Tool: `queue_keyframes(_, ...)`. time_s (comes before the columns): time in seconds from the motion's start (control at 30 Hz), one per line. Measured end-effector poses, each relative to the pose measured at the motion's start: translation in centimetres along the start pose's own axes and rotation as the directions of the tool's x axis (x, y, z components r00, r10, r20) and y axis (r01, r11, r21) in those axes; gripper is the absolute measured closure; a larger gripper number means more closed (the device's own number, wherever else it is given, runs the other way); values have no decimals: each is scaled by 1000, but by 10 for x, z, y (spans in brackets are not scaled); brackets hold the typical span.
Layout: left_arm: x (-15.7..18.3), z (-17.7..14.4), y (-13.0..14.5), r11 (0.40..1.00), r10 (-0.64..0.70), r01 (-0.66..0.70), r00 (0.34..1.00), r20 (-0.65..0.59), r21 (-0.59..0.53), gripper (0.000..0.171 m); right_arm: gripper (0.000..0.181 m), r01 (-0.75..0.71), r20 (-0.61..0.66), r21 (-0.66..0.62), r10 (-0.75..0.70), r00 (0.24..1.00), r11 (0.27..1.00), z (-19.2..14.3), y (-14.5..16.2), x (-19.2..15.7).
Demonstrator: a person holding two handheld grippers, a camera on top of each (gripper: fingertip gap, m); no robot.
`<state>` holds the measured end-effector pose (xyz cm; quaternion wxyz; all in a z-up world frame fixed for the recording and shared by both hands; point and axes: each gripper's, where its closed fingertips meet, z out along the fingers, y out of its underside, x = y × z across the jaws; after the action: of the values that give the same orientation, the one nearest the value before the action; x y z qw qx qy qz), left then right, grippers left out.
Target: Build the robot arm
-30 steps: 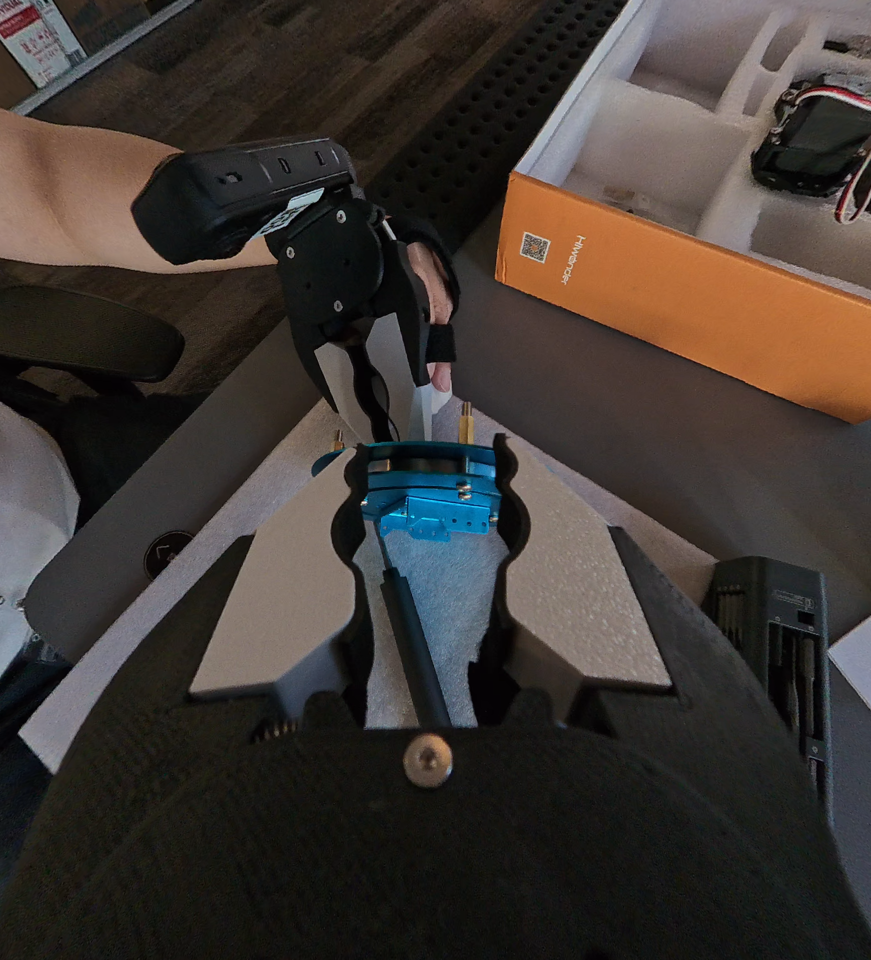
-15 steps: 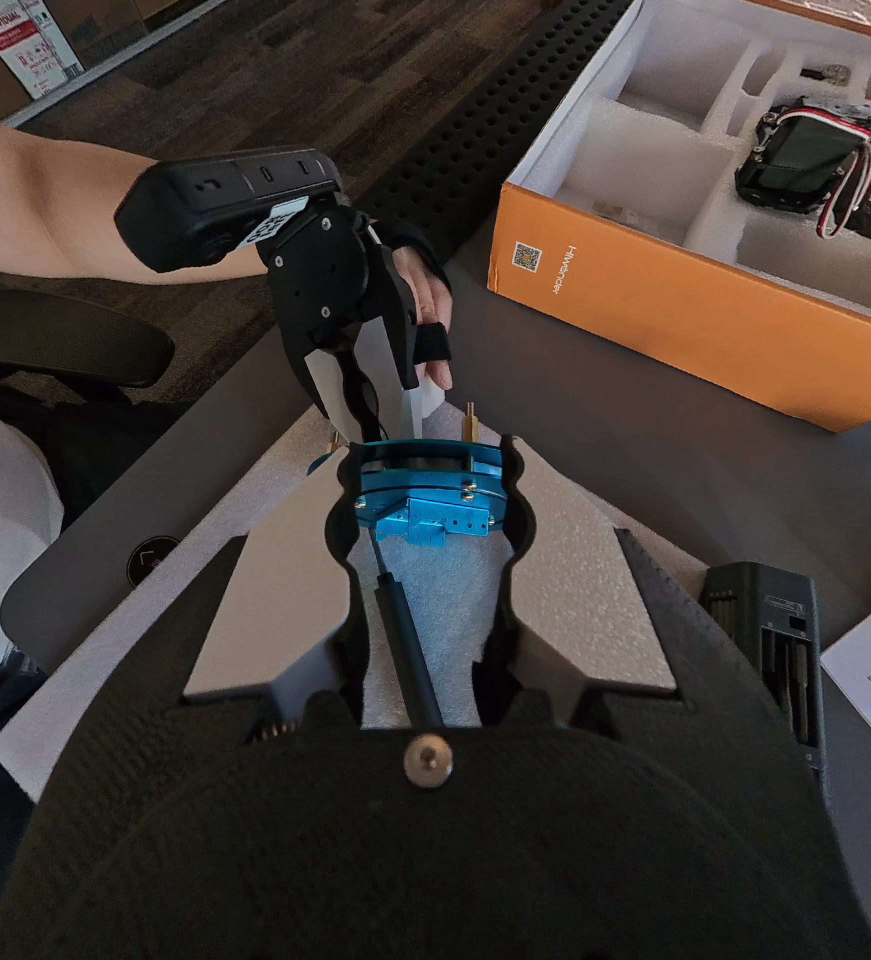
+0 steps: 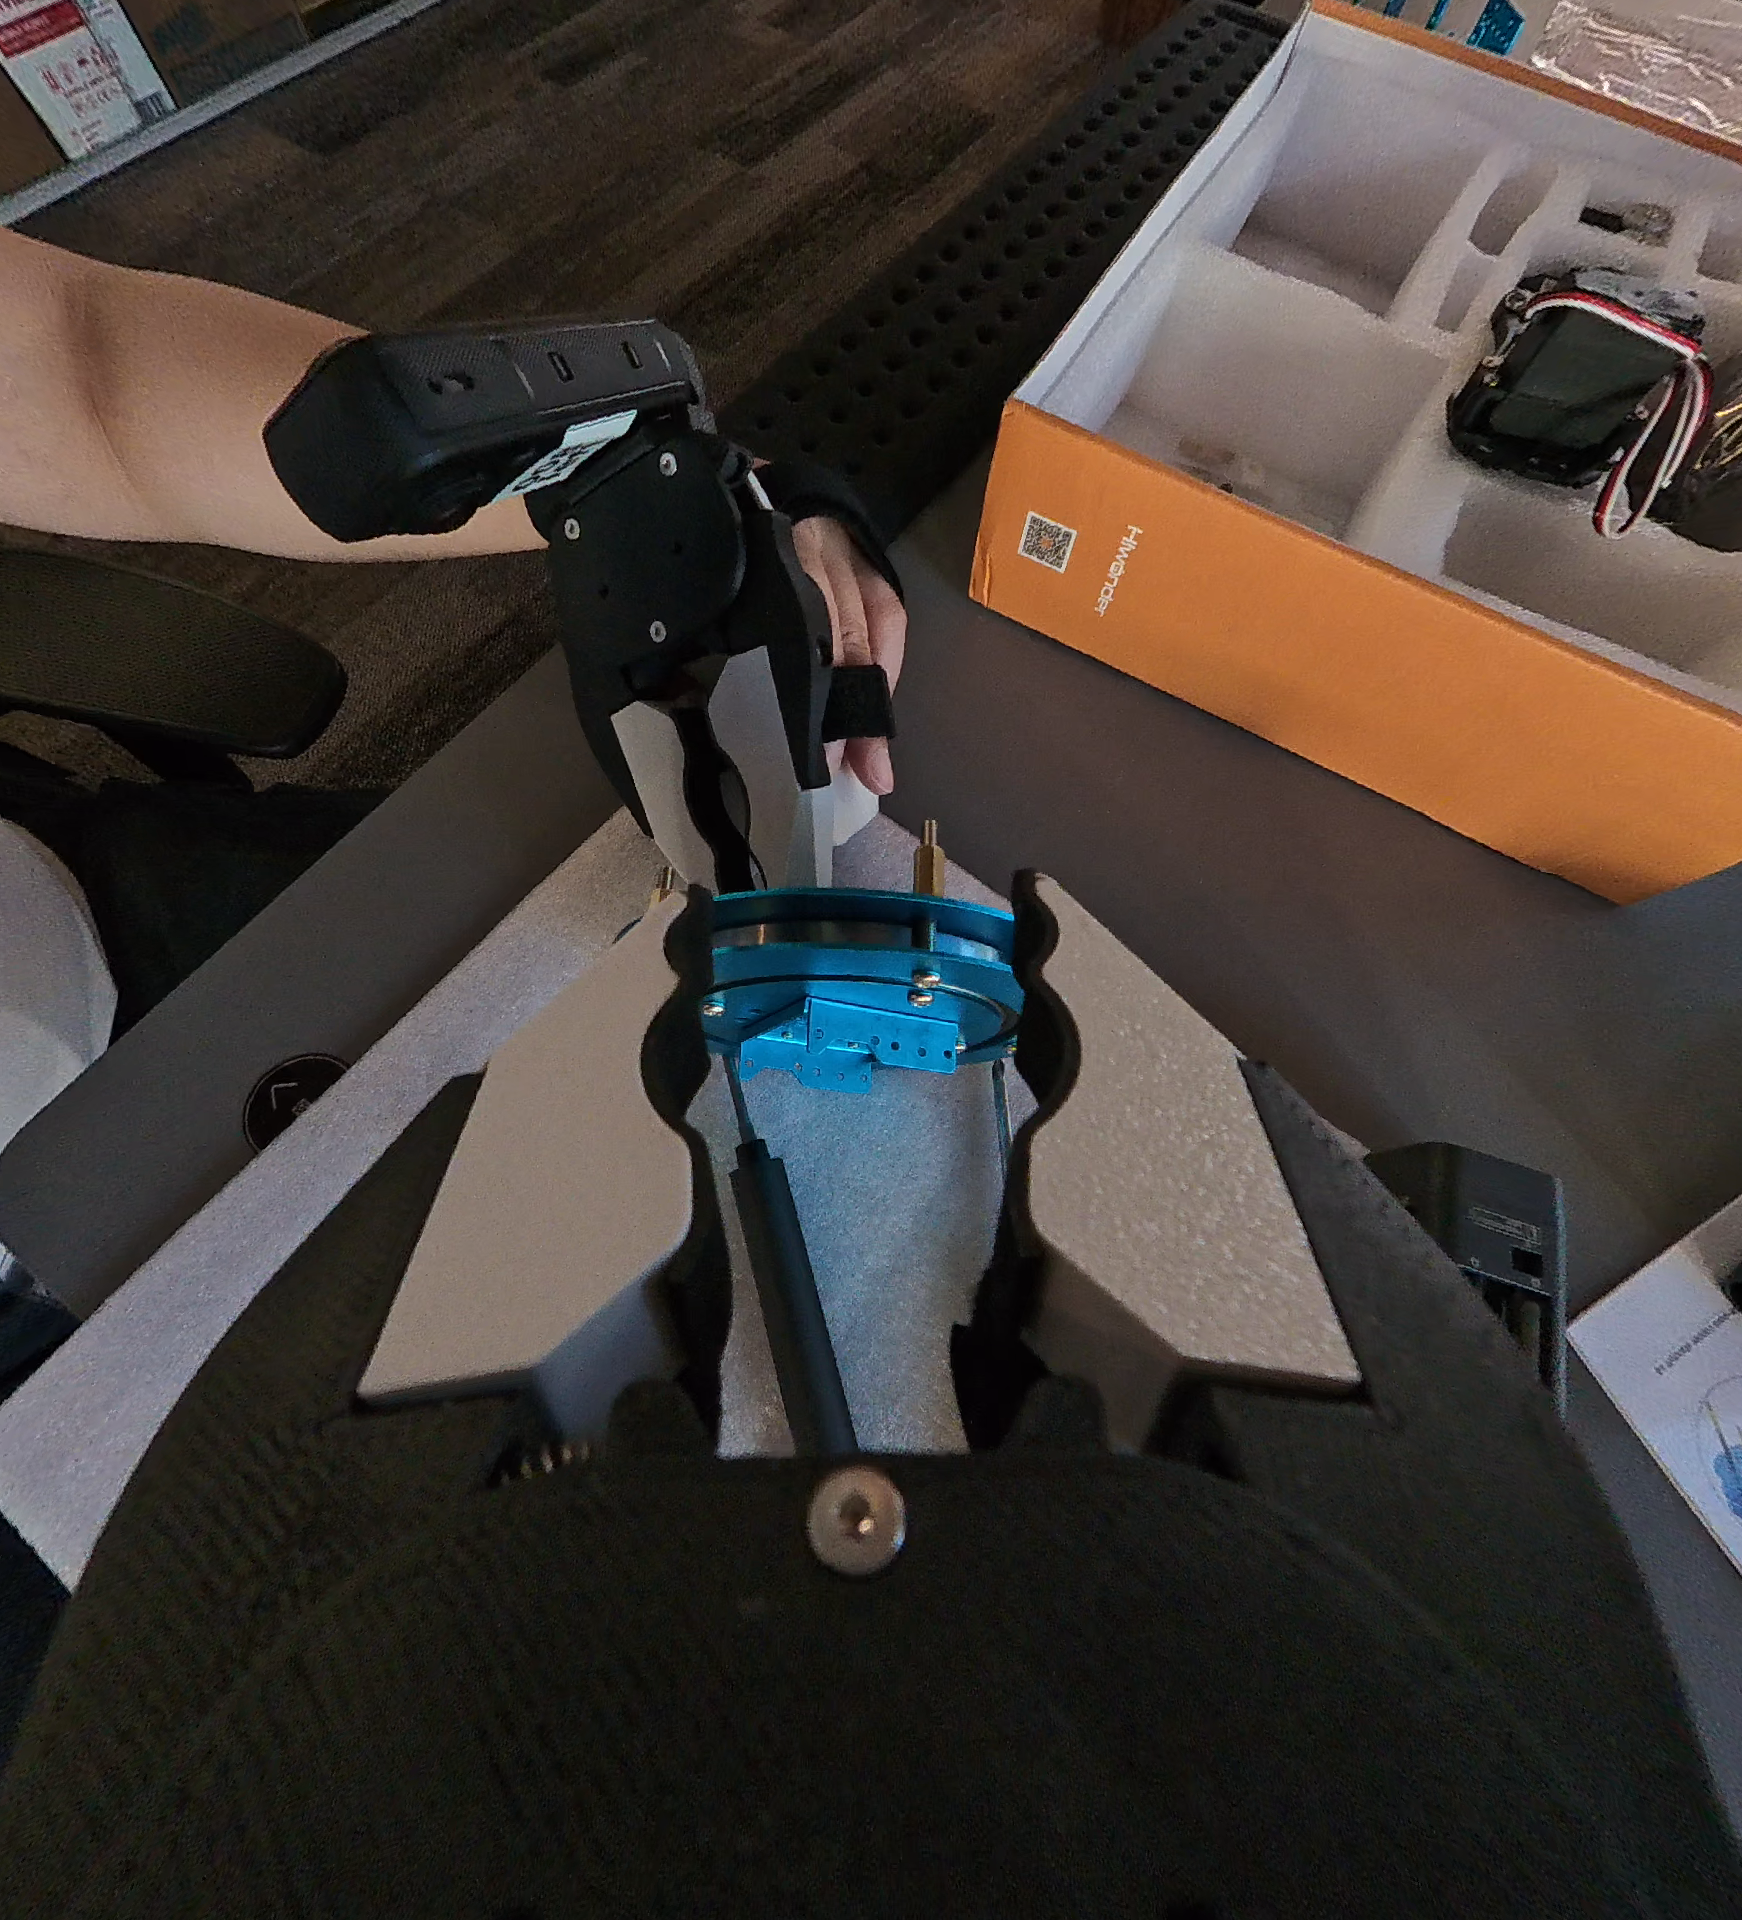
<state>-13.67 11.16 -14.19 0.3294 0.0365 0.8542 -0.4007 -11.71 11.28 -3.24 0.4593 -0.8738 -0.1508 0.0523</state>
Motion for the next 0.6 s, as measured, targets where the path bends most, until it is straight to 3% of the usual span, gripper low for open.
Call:
queue_keyframes(0.33,0,0,0,1000,10,-10,1000,4,2,167,121,10,0,11,-10,1000,1000,-10,-2,-3)
queue_keyframes(0.6,0,0,0,1000,20,-20,1000,9,3,167,123,49,-56,-36,-51,997,998,-46,18,-8)
